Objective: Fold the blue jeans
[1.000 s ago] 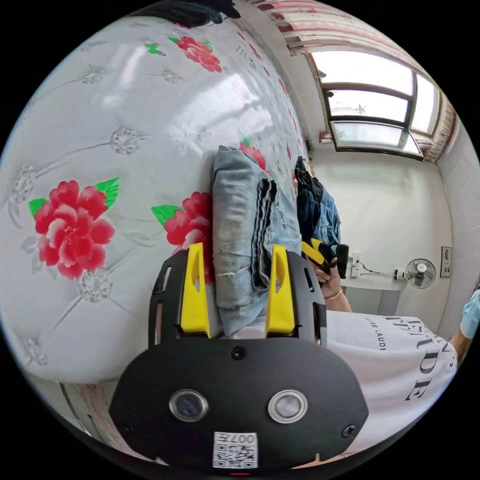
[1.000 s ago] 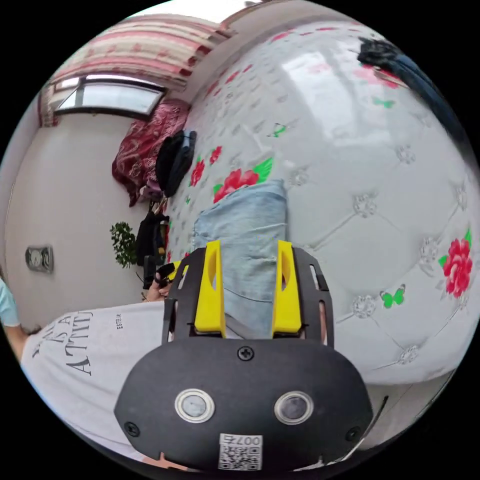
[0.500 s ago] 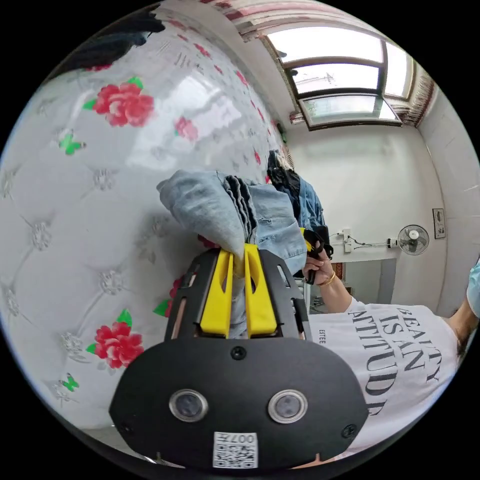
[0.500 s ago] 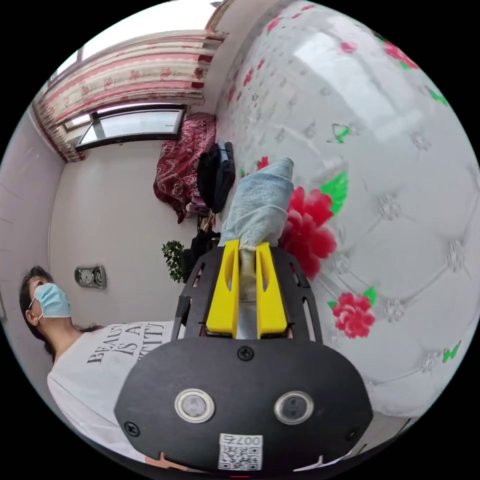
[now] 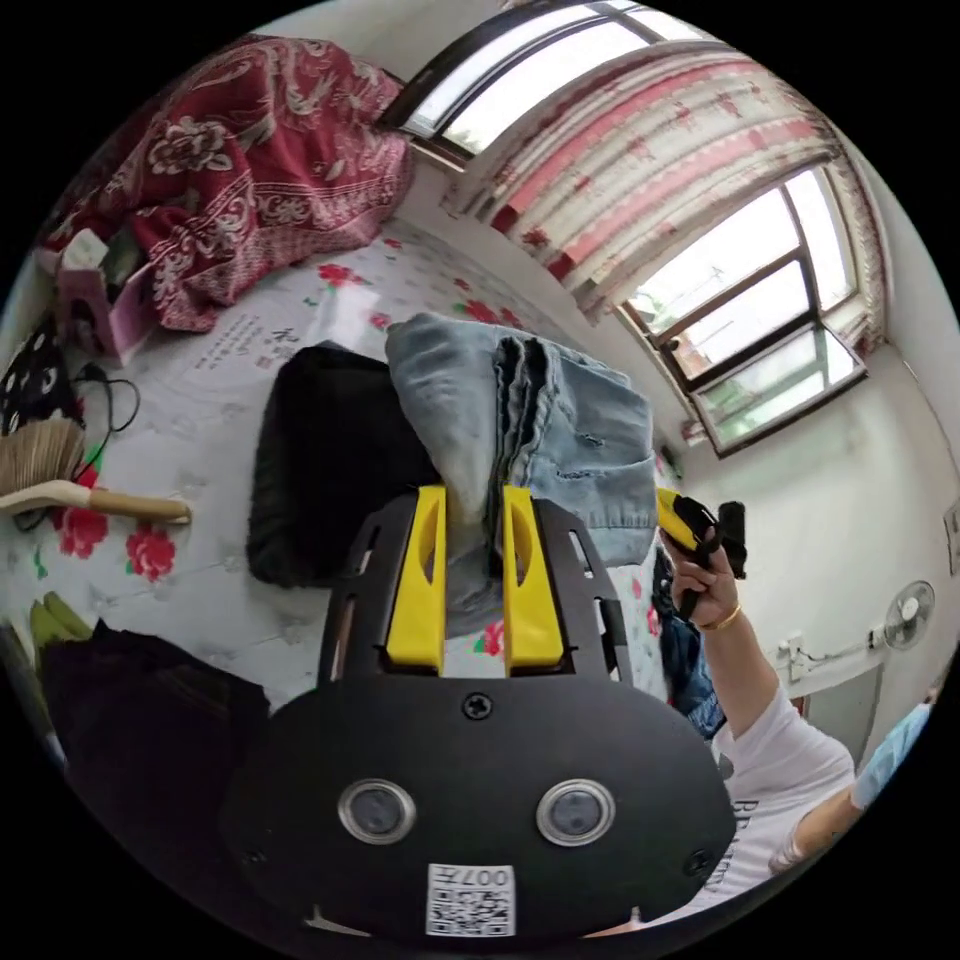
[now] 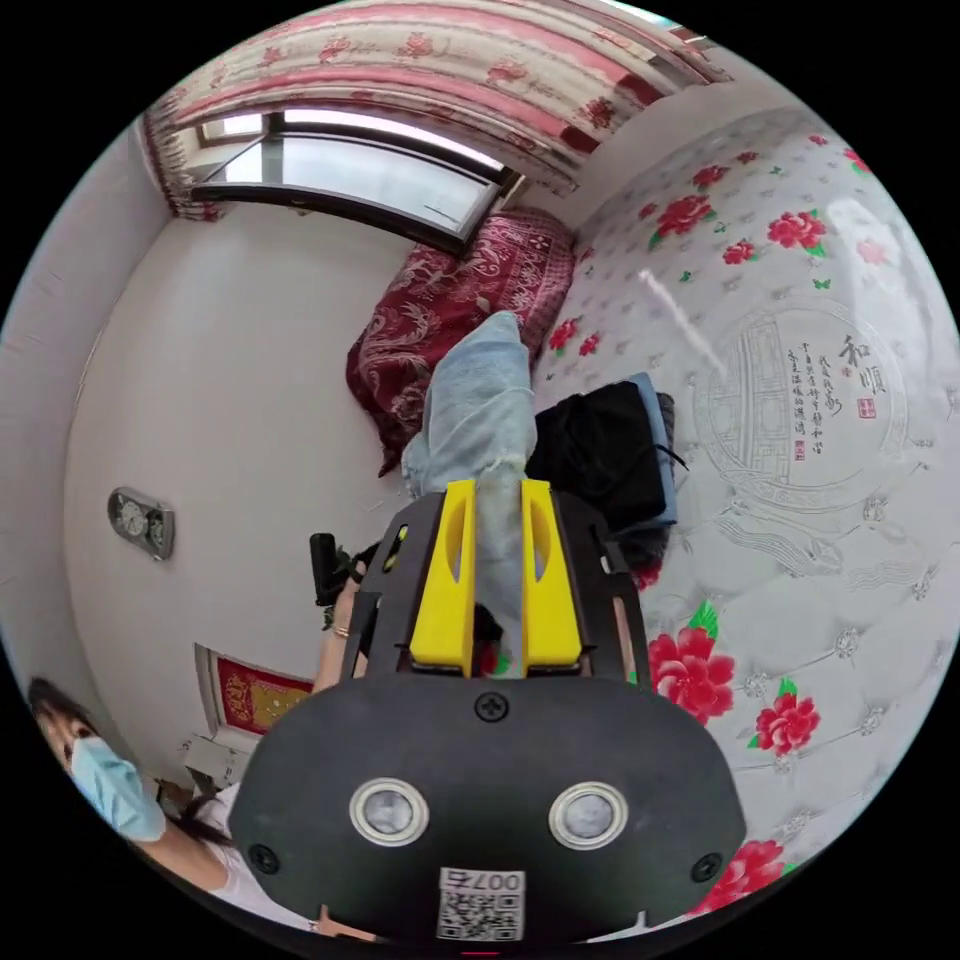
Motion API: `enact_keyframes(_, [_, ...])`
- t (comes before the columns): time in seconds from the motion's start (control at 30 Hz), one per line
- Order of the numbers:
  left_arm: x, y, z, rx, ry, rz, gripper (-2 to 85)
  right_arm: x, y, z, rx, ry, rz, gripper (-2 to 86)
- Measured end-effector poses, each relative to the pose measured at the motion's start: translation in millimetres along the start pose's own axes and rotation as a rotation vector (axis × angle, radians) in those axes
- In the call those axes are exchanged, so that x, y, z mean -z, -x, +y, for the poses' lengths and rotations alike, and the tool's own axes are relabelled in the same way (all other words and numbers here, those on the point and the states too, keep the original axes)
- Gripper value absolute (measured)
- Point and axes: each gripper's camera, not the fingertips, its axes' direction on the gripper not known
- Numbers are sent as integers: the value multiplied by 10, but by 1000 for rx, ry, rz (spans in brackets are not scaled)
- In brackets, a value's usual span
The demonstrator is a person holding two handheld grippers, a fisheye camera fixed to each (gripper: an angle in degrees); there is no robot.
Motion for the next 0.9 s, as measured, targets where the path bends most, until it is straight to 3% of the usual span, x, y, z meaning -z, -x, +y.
enact_keyframes(0.13, [-391, 423, 1224, -16, -30, 31, 64, -775, -571, 468, -31, 160, 200, 42])
enact_keyframes(0.23, [-753, 351, 2264, -48, 22, -74, 69, -865, -963, 1367, 50, 329, 371, 36])
enact_keyframes(0.33, [-1469, -120, 3817, -110, 224, -202, 65, -612, -1268, 2586, 119, 516, 629, 24])
enact_keyframes(0.53, [-2446, -1362, 5514, -321, 531, -114, 59, 240, -1283, 4769, 125, 819, 953, 2])
enact_keyframes(0.63, [-3016, -2133, 6110, -565, 665, -219, 54, 381, -1224, 5382, 87, 859, 973, 2])
enact_keyframes(0.7, [-3423, -2636, 6465, -706, 727, -302, 51, 443, -1157, 5539, 75, 739, 988, 2])
enact_keyframes(0.9, [-4212, -3284, 7032, -725, 824, -330, 52, 753, -1035, 5484, 2, 520, 925, 11])
